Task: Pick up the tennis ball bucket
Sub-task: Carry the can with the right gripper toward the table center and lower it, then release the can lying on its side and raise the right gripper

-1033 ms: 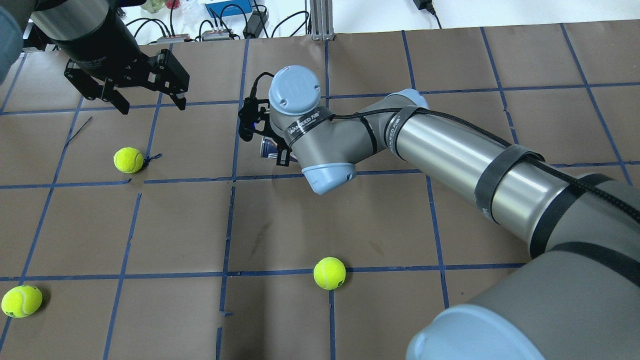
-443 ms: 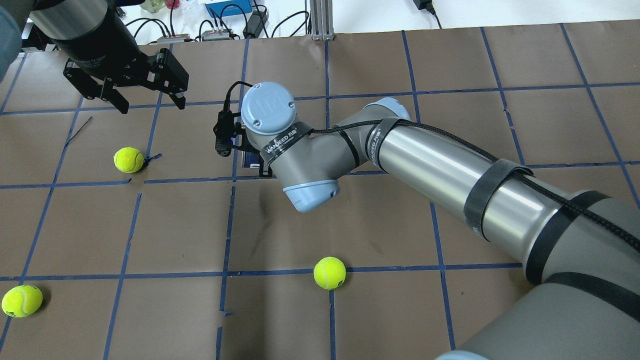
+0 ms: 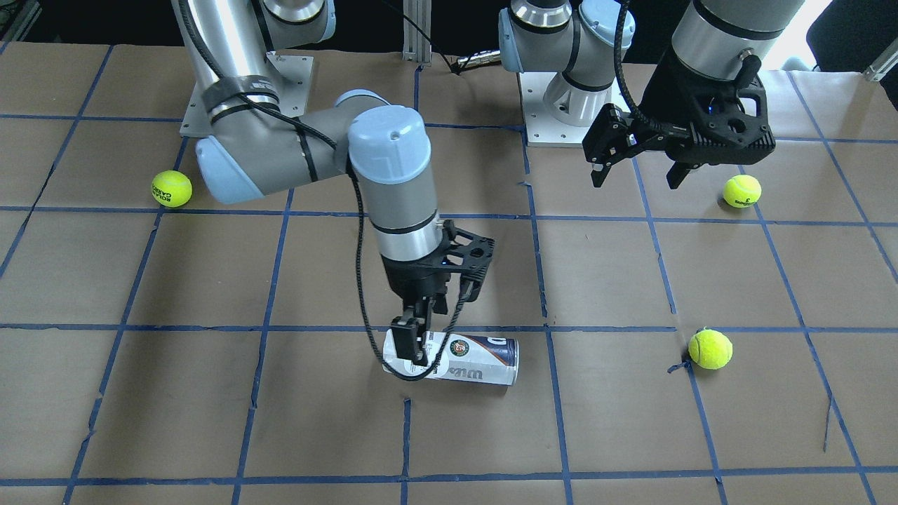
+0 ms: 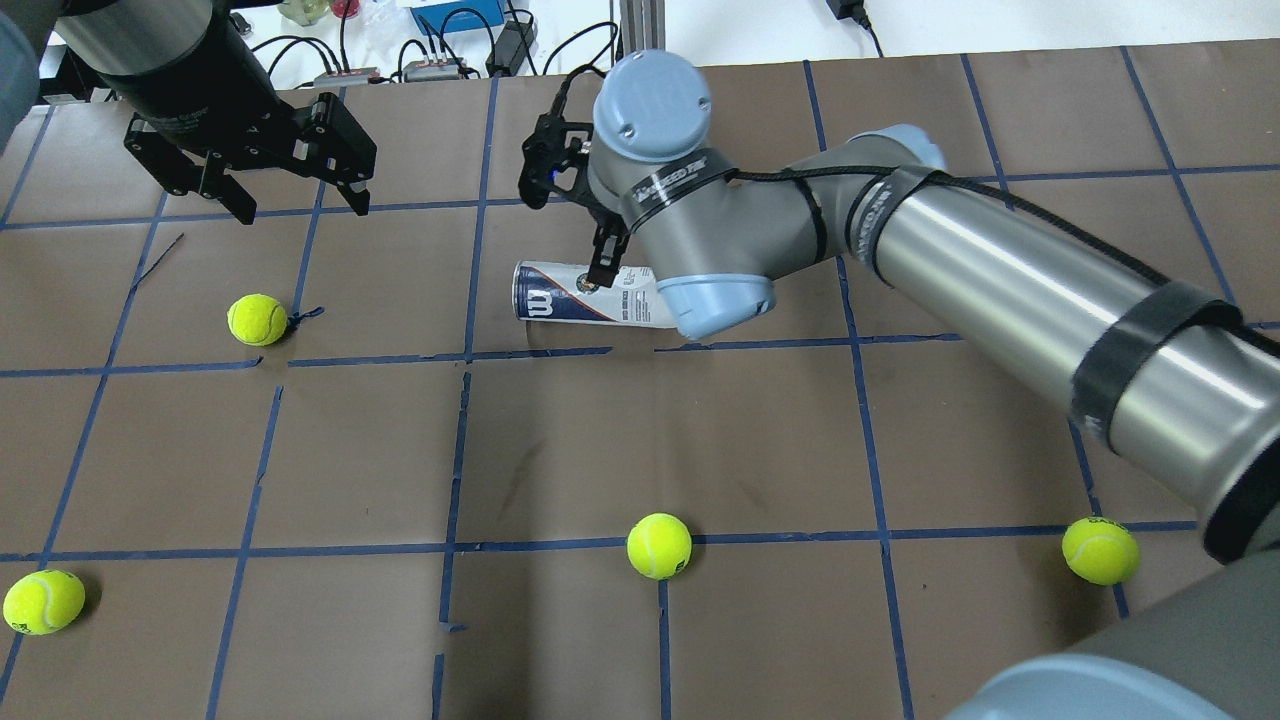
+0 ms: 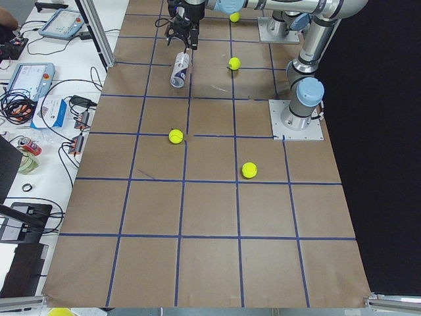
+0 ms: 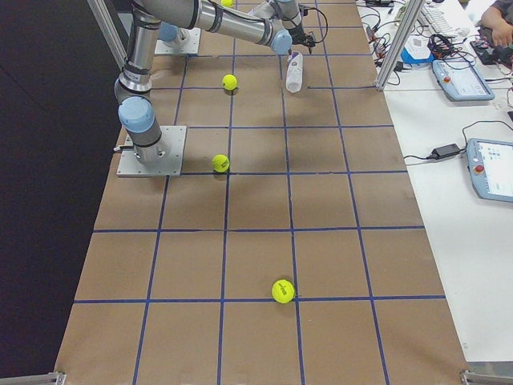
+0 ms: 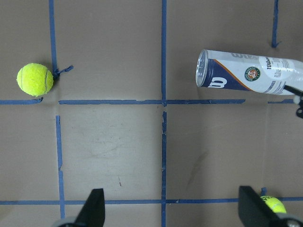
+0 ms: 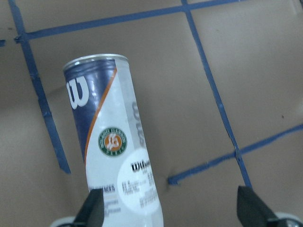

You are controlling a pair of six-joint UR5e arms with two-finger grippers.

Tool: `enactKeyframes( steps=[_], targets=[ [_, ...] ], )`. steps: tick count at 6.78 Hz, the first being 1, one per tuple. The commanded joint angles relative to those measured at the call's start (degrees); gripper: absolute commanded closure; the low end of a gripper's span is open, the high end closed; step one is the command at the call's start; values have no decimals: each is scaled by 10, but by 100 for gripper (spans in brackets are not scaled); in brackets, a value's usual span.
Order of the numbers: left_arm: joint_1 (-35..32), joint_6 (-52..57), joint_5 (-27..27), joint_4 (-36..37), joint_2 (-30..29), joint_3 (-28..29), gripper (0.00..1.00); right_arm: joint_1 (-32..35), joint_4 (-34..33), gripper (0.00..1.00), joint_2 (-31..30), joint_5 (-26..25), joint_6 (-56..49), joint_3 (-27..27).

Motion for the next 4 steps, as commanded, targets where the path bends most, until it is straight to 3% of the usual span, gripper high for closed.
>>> enactKeyframes(
  steps=[1, 2, 3, 4],
  targets=[
    [1, 12, -2, 2, -9, 7, 0, -110, 157, 0, -92, 38, 5, -2],
    [3, 10, -4, -5, -8, 6, 0, -176, 207, 0, -133, 72, 6, -3],
    [19, 9, -13, -19, -9, 2, 0, -230, 260, 0, -170, 73, 6, 2],
    [54, 28, -52, -14, -34, 3, 1, -242, 331, 0, -205, 64, 12, 1]
  ],
)
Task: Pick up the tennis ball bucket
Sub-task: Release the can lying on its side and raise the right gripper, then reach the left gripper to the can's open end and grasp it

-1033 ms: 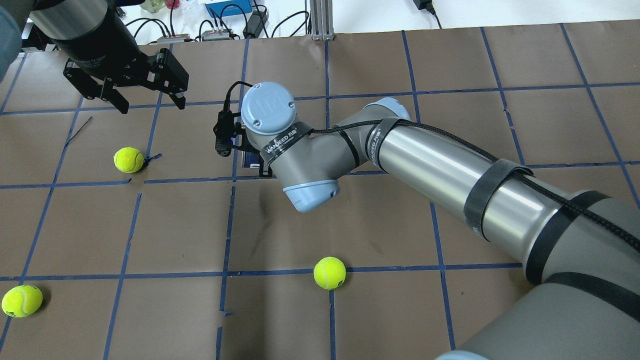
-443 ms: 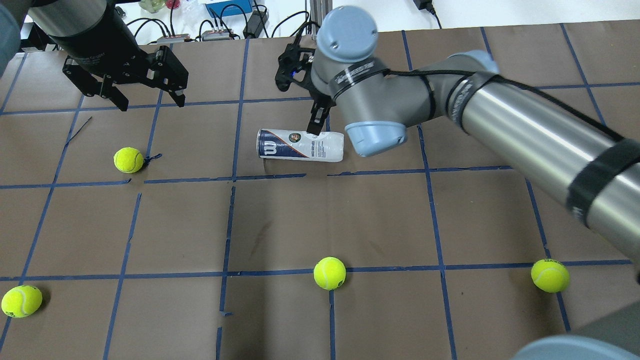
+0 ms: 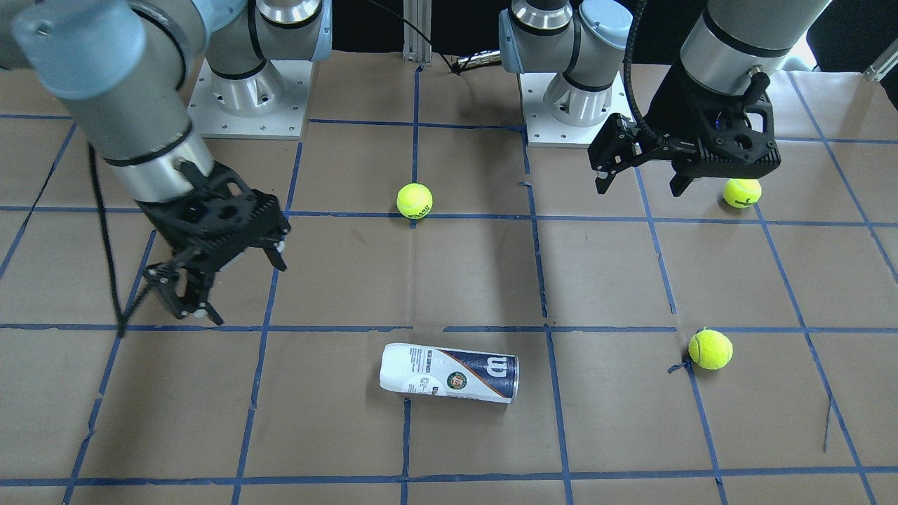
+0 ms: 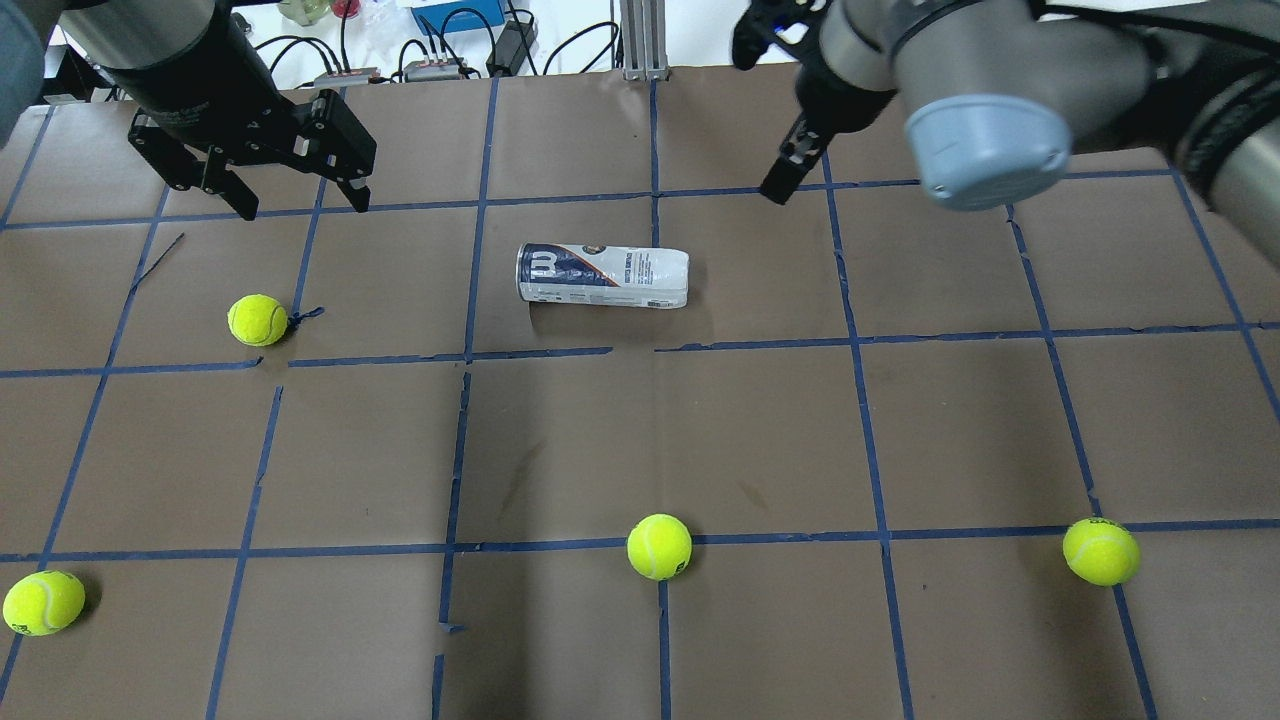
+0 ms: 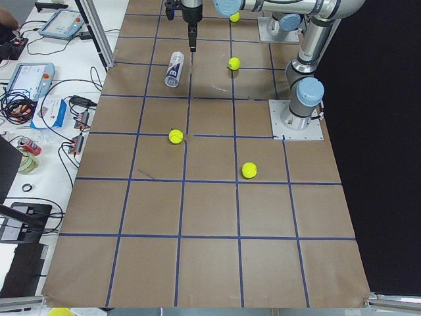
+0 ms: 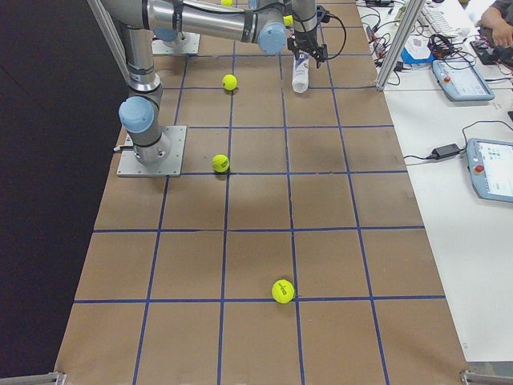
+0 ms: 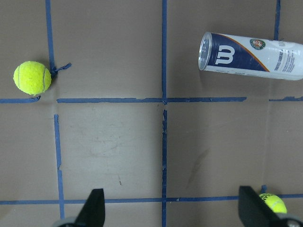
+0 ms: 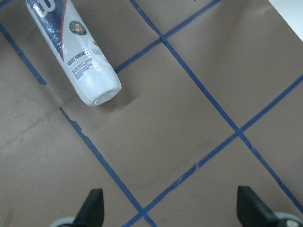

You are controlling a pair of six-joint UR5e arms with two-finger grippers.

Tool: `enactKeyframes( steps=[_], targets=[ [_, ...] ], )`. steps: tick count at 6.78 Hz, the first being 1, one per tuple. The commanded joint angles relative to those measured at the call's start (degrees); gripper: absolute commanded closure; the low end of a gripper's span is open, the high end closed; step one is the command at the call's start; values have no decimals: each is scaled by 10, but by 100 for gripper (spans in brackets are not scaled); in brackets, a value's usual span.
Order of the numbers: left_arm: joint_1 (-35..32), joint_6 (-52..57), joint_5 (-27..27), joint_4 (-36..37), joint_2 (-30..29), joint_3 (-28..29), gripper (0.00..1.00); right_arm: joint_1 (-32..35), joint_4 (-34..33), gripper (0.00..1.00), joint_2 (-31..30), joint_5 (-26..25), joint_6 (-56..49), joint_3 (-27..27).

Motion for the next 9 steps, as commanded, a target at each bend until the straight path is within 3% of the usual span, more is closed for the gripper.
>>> enactKeyframes(
  steps=[1, 2, 3, 4, 6, 7, 8, 9],
  targets=[
    [49, 26, -35, 16, -75, 16, 0, -35, 152, 0, -95, -3, 53, 1],
    [46, 33, -43, 26, -129, 42, 2, -56, 226, 0, -113, -25, 144, 1],
    [51, 61, -130, 27, -145, 40, 2, -74, 249, 0, -119, -46, 196, 0],
    [52, 80, -159, 42, -172, 25, 2, -76, 252, 0, -125, -47, 214, -8],
    [52, 96, -245, 215, -244, -41, 1, -80, 259, 0, -139, -82, 219, -6],
    [52, 98, -260, 227, -272, -41, 1, -80, 273, 0, -140, -85, 253, -6],
    [52, 100, -312, 233, -301, -41, 1, -77, 277, 0, -142, -85, 309, -7],
    [50, 97, -318, 245, -318, -44, 1, -76, 279, 0, -143, -86, 352, -7]
  ],
)
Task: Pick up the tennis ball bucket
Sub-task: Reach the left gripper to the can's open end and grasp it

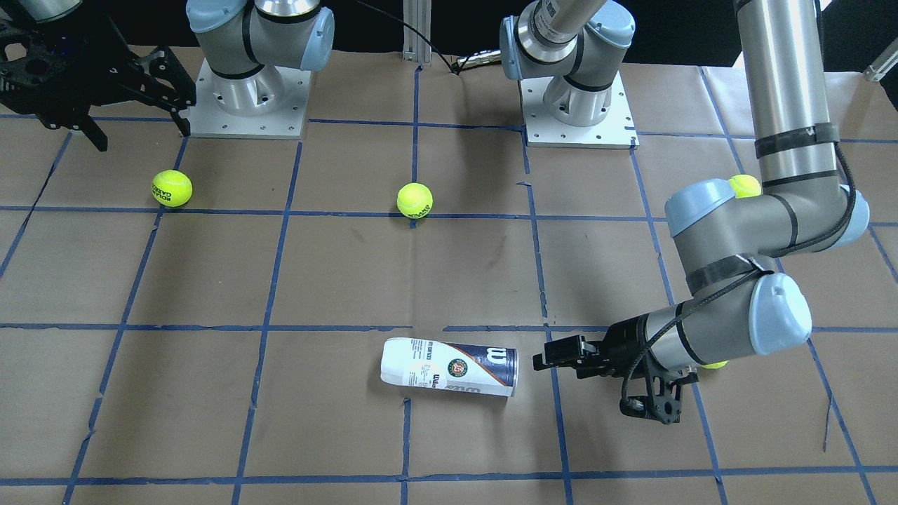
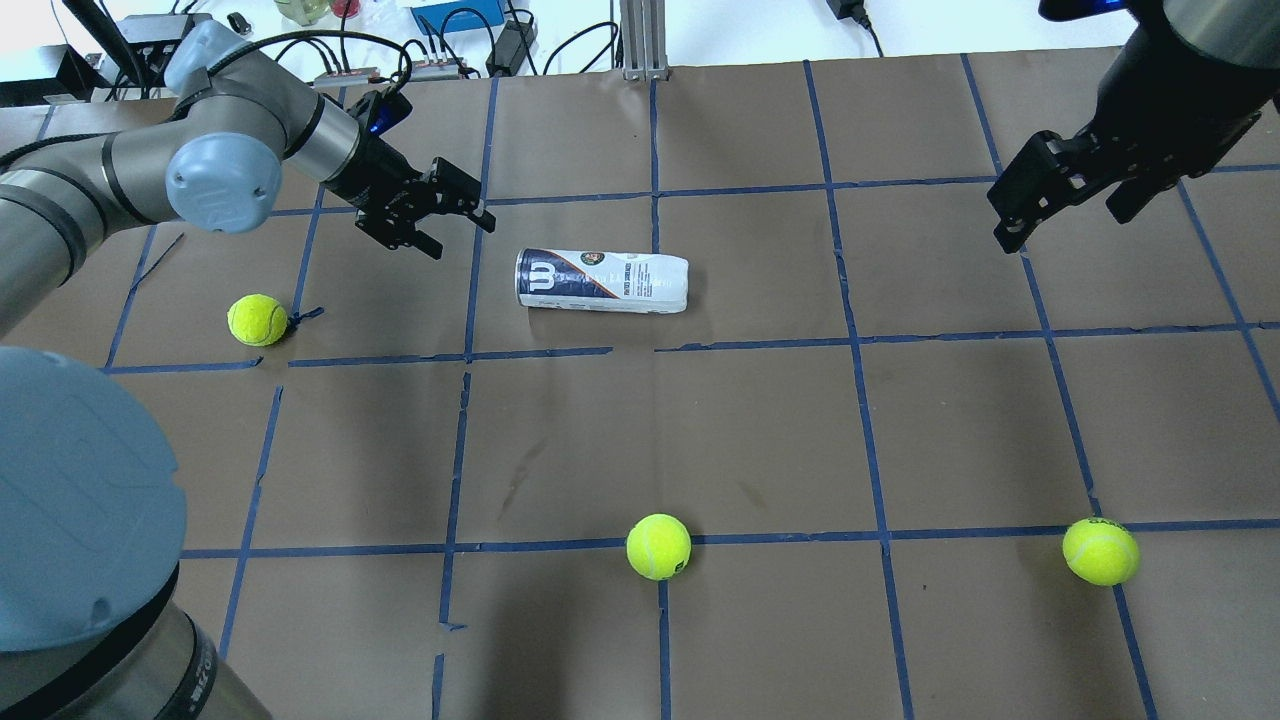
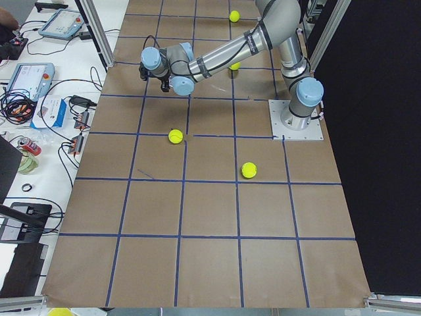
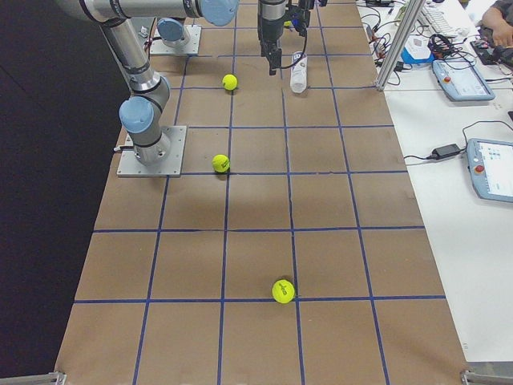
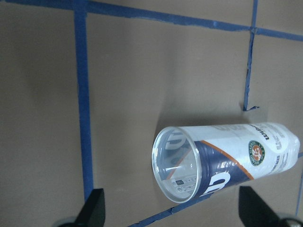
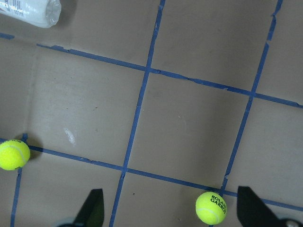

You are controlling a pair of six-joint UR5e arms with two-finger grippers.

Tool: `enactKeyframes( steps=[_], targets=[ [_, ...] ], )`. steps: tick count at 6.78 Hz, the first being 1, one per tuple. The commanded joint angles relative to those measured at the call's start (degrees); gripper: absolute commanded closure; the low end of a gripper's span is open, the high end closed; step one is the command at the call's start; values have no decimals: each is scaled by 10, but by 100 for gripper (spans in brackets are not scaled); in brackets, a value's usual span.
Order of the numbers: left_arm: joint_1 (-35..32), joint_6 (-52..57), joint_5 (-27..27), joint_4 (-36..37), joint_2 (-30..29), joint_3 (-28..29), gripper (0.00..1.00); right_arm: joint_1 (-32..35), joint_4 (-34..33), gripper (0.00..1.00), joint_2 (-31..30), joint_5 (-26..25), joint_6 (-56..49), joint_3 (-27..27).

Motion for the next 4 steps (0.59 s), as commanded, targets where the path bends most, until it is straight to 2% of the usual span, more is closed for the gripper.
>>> enactKeyframes(
  steps=[1, 3, 4],
  targets=[
    [-4, 0, -38, 20, -30, -10, 1, 0, 2, 0, -1, -1, 52, 0],
    [-7, -2, -151, 20, -30, -44, 1, 2, -1, 0, -2, 10, 50, -5],
    [-8, -1, -156, 20, -30, -49, 2, 5, 1, 0, 4, 19, 50, -2]
  ],
)
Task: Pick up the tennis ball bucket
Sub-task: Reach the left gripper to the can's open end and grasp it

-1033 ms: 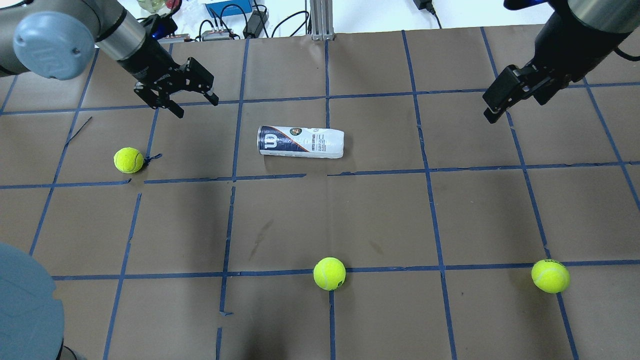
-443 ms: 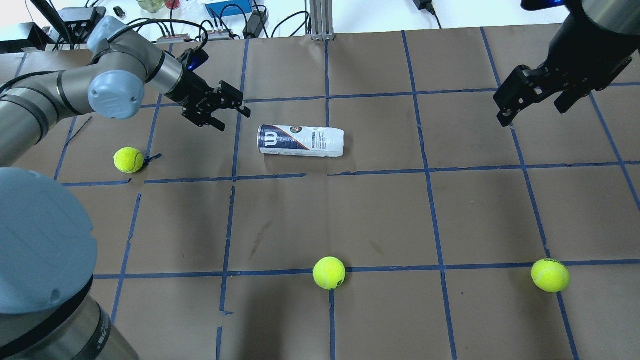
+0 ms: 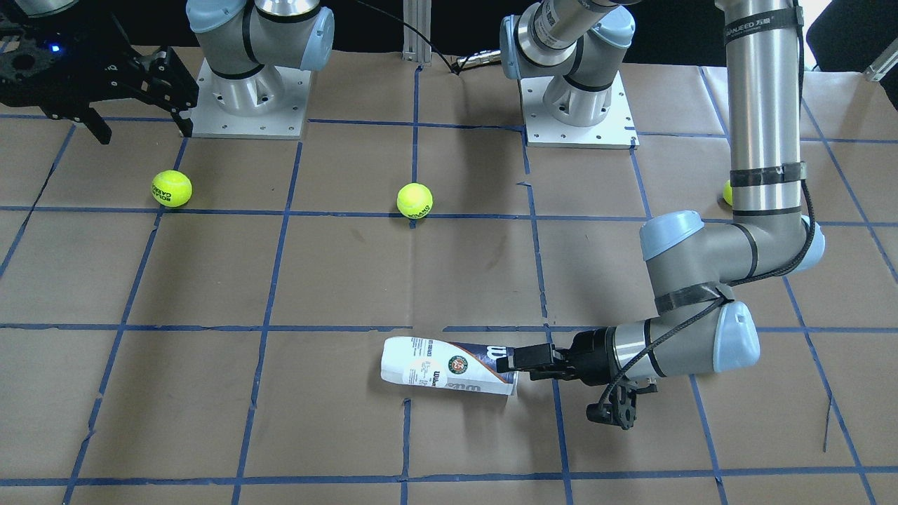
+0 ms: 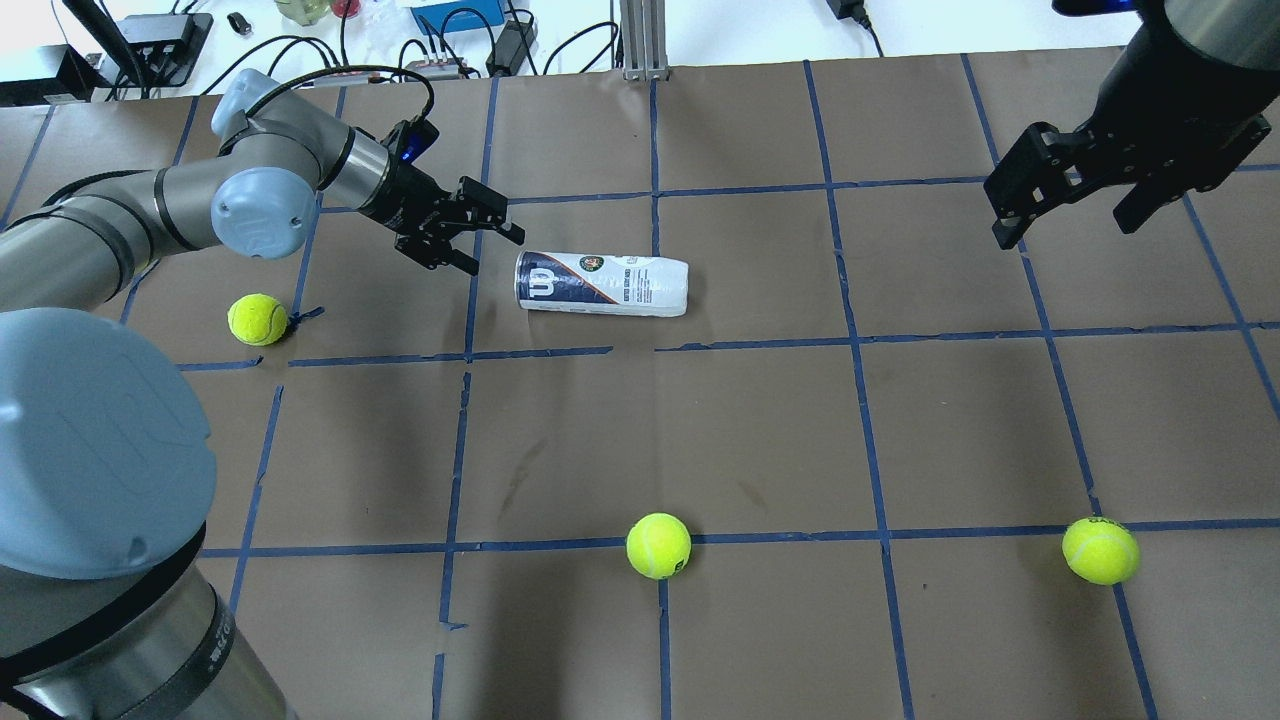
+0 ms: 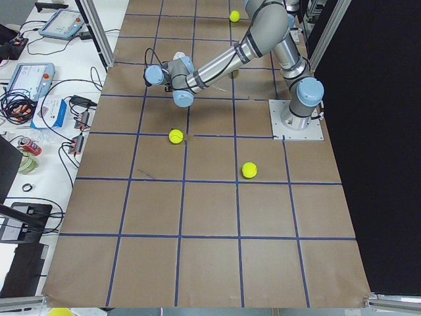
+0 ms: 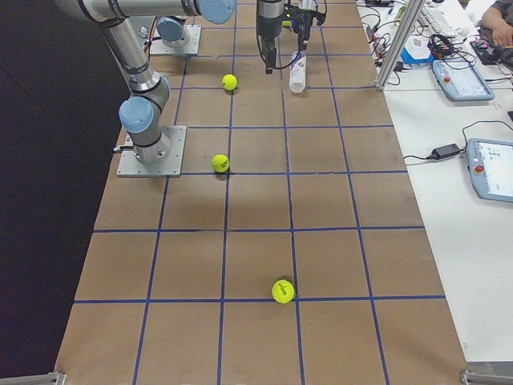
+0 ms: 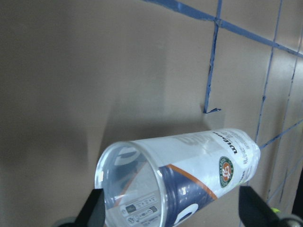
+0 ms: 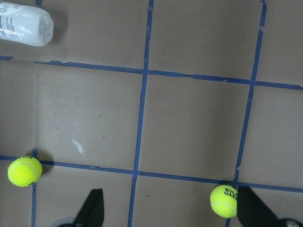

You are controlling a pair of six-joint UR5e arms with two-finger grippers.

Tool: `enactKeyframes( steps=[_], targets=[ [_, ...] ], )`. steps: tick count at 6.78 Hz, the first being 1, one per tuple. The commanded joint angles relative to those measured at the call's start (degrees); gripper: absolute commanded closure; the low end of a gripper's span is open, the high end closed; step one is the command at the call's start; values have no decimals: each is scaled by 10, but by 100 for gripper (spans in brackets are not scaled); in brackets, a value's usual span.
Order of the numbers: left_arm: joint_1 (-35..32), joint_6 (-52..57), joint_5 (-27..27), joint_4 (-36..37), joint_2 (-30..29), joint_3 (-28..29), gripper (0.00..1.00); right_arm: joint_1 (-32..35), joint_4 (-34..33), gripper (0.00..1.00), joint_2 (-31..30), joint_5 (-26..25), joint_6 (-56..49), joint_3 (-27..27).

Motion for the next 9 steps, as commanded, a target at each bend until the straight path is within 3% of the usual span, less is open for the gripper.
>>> enactKeyframes(
  steps=[1, 2, 5, 6, 9],
  targets=[
    [-1, 0, -27, -1, -2, -13, 5, 5, 1, 0, 5, 23, 0, 2],
    [-2, 0, -28, 0, -1, -25, 11, 5, 2, 0, 5, 20, -3, 3],
    [-3, -22, -28, -3, 11, -27, 87, 5, 2, 0, 5, 19, -4, 4],
    [-4, -35, -29, -4, 20, -27, 98, 5, 2, 0, 6, 15, -3, 5],
    [-9, -163, -47, -9, 113, -16, 100, 7, 3, 0, 4, 1, 59, 2]
  ],
)
